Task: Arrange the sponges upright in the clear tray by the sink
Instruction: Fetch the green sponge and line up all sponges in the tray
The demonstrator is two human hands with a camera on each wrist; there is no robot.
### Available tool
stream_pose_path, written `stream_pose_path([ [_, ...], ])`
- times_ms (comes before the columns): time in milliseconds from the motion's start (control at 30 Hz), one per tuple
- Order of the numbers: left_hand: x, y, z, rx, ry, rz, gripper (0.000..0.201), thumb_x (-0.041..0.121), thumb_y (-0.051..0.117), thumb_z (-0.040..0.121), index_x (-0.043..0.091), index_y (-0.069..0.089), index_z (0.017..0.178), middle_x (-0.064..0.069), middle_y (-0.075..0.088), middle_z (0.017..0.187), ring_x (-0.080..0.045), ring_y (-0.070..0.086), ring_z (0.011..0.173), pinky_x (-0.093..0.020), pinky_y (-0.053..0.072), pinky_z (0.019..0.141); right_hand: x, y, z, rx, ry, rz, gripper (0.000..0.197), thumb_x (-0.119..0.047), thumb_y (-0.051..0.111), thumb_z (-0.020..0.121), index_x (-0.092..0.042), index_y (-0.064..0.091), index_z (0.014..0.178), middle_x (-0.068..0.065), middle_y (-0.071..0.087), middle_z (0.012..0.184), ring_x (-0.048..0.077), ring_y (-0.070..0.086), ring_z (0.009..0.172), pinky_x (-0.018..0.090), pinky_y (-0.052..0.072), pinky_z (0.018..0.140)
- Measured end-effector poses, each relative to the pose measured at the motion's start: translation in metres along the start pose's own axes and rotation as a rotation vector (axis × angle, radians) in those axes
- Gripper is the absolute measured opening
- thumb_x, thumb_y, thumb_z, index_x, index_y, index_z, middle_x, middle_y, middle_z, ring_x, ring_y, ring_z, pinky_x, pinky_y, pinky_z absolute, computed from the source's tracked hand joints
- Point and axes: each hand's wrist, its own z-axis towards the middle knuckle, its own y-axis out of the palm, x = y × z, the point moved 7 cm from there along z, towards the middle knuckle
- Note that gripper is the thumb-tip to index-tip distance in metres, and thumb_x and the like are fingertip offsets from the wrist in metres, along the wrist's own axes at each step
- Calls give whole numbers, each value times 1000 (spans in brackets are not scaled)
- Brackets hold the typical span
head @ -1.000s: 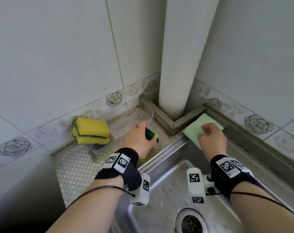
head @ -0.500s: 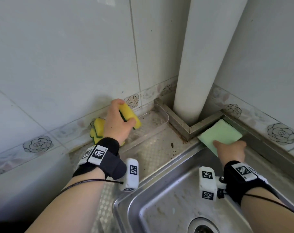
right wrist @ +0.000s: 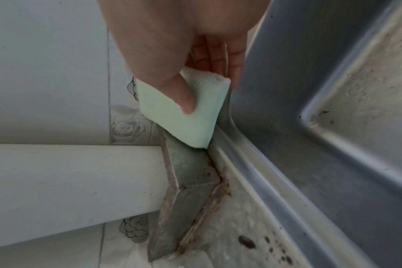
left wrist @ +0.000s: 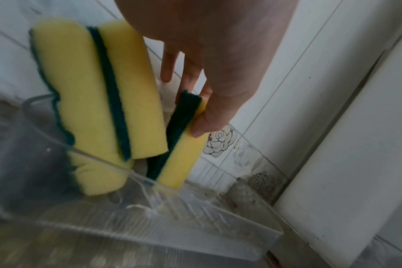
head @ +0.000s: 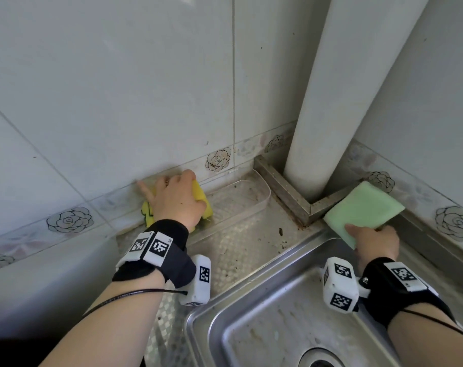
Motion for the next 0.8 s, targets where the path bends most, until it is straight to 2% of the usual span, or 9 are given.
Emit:
stream_pose_path([
  [67, -5, -3, -1, -9, -21, -42, 48, 28, 60, 76, 31, 47, 122, 5, 57, 130, -30, 31, 134, -66, -7, 110, -13, -7, -9, 59, -81, 52, 50, -15, 75, 71, -2, 51, 113, 12, 59, 108, 31, 57, 102, 36, 43, 84],
  [133, -11, -5, -3, -39, -57, -94, 50, 30, 61, 76, 35, 46, 124, 5, 54, 134, -31, 27, 136, -67, -3, 110, -27, -9, -22, 80, -161, 115, 47, -14, 73, 72, -4, 50, 111, 14, 60, 108, 31, 57, 99, 34, 40, 81],
  [267, -23, -6, -7, -84, -91, -182, 53, 33, 61, 78, 40, 44, 128, 5, 51, 137, -31, 24, 137, -66, 7, 111, -58, 7, -53, -8, -299, 168, 41, -12, 71, 73, -11, 48, 107, 7, 57, 101, 28, 57, 95, 31, 41, 79],
  [367, -30, -2, -9, -105, -77, -260, 54, 32, 62, 78, 40, 45, 129, 3, 52, 135, -31, 25, 134, -56, 23, 108, -82, 29, -82, -105, -381, 204, 38, -10, 70, 75, -13, 47, 104, 5, 56, 101, 25, 56, 91, 27, 40, 76],
  [467, -38, 6, -8, -115, -37, -320, 57, 35, 63, 77, 36, 45, 131, 0, 53, 135, -33, 30, 132, -52, 29, 107, -99, 63, -110, -232, -488, 114, 35, -14, 71, 74, -17, 45, 98, 5, 59, 101, 25, 58, 91, 33, 47, 78],
  [567, -41, 10, -7, -105, 5, -346, 62, 39, 63, 75, 35, 43, 133, 1, 53, 138, -32, 35, 131, -49, 29, 109, -106, 101, -137, -310, -635, -72, 35, -21, 73, 70, -19, 46, 92, 7, 59, 96, 27, 57, 87, 40, 51, 76],
  [667, -43, 10, -8, -75, 7, -360, 63, 41, 63, 75, 34, 42, 135, 2, 51, 140, -31, 34, 132, -50, 28, 109, -107, 135, -164, -389, -783, -208, 35, -18, 71, 71, -13, 48, 97, 7, 53, 98, 28, 53, 91, 41, 47, 78],
  [800, -45, 10, -13, -32, 6, -364, 61, 40, 63, 77, 33, 43, 134, 3, 48, 141, -30, 31, 134, -50, 30, 108, -98, 167, -183, -431, -885, -357, 36, -14, 68, 74, -9, 48, 103, 12, 52, 106, 33, 52, 96, 42, 47, 77],
])
